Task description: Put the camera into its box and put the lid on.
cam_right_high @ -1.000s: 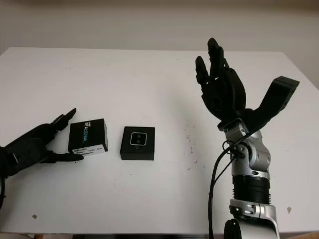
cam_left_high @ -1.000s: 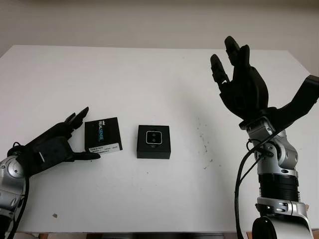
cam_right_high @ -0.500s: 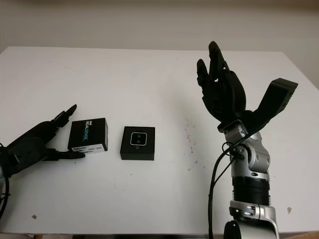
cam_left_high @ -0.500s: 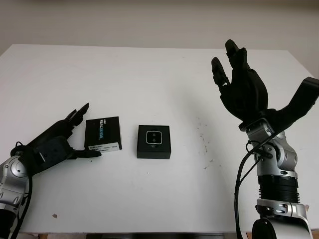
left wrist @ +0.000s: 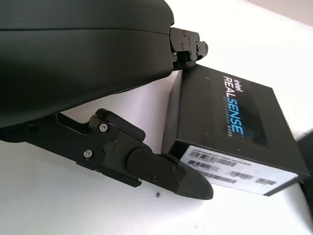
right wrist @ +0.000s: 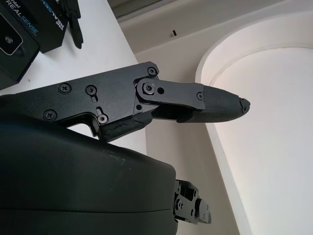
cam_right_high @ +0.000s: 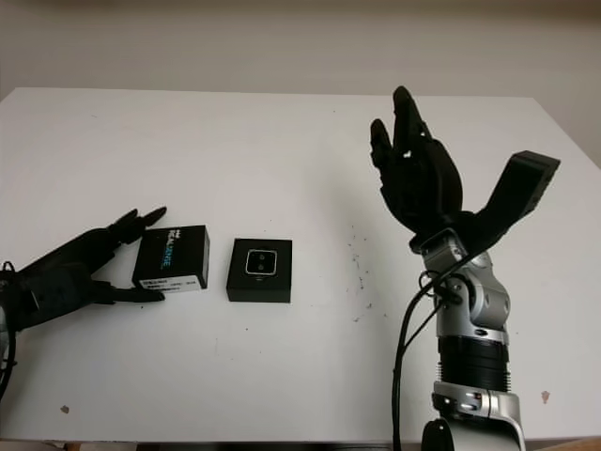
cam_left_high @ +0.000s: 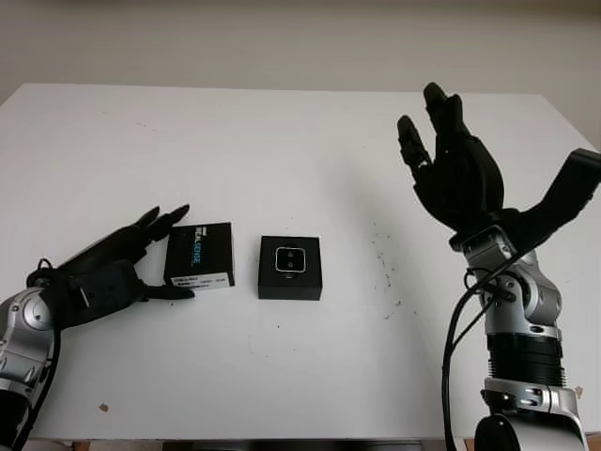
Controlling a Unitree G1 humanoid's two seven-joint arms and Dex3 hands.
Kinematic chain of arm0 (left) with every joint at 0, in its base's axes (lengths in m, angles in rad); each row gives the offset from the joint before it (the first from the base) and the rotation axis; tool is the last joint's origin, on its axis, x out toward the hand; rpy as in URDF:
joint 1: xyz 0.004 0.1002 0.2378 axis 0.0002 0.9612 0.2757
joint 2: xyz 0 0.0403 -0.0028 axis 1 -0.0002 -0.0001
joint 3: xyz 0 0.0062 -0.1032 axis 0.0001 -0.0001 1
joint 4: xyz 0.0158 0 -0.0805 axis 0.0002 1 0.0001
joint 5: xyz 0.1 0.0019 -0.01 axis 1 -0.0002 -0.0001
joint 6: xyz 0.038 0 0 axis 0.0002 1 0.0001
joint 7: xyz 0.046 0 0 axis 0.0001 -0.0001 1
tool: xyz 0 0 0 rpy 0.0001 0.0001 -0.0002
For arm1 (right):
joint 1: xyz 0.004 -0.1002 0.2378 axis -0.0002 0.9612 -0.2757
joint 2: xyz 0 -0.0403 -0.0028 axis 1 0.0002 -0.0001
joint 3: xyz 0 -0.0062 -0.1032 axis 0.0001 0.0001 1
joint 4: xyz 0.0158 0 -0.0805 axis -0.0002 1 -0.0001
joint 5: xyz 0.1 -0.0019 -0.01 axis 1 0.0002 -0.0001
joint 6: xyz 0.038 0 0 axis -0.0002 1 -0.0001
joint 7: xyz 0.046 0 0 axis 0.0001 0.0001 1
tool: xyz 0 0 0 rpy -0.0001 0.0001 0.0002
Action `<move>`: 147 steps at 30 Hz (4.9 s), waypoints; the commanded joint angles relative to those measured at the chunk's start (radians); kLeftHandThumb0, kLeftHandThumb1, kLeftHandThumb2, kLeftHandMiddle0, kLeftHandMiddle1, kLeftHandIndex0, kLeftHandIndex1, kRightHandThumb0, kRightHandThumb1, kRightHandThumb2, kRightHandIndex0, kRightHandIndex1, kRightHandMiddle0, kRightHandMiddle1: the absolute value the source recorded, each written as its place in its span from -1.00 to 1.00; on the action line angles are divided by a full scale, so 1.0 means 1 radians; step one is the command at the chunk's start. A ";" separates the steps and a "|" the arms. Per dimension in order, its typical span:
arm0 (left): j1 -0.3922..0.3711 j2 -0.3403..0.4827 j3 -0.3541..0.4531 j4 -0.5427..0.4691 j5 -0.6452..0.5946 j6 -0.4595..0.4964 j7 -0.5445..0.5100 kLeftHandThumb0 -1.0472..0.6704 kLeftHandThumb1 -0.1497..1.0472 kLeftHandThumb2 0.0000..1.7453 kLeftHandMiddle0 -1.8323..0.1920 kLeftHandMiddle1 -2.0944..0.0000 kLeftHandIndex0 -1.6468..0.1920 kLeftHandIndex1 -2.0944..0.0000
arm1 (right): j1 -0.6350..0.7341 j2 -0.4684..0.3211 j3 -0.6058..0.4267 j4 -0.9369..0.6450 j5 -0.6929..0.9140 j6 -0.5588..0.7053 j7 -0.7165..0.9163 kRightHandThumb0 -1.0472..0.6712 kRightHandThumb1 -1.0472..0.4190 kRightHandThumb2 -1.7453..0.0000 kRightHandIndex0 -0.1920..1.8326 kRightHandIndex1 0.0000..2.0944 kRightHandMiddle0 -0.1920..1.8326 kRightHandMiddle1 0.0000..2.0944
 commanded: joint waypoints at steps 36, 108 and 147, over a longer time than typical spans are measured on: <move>-0.028 -0.094 -0.010 0.017 -0.095 -0.087 0.003 0.02 0.73 -0.94 0.44 -0.08 0.40 -0.07 | 0.019 -0.013 0.002 -0.055 -0.026 0.027 -0.033 -0.58 -1.00 0.46 -1.00 -0.99 -1.00 -0.99; -0.045 -0.397 -0.130 -0.436 -0.128 0.330 0.075 0.13 0.79 -0.94 0.47 -0.41 0.44 -0.48 | 0.065 0.038 0.057 -0.050 -0.064 -0.005 -0.023 -0.61 -1.00 0.37 -0.99 -0.98 -0.99 -0.96; -0.006 -0.361 -0.130 -0.480 -0.116 0.356 0.013 0.13 0.79 -0.94 0.49 -0.43 0.45 -0.47 | 0.071 0.039 0.053 -0.059 -0.062 -0.002 -0.022 -0.61 -1.00 0.38 -1.00 -0.98 -1.00 -0.97</move>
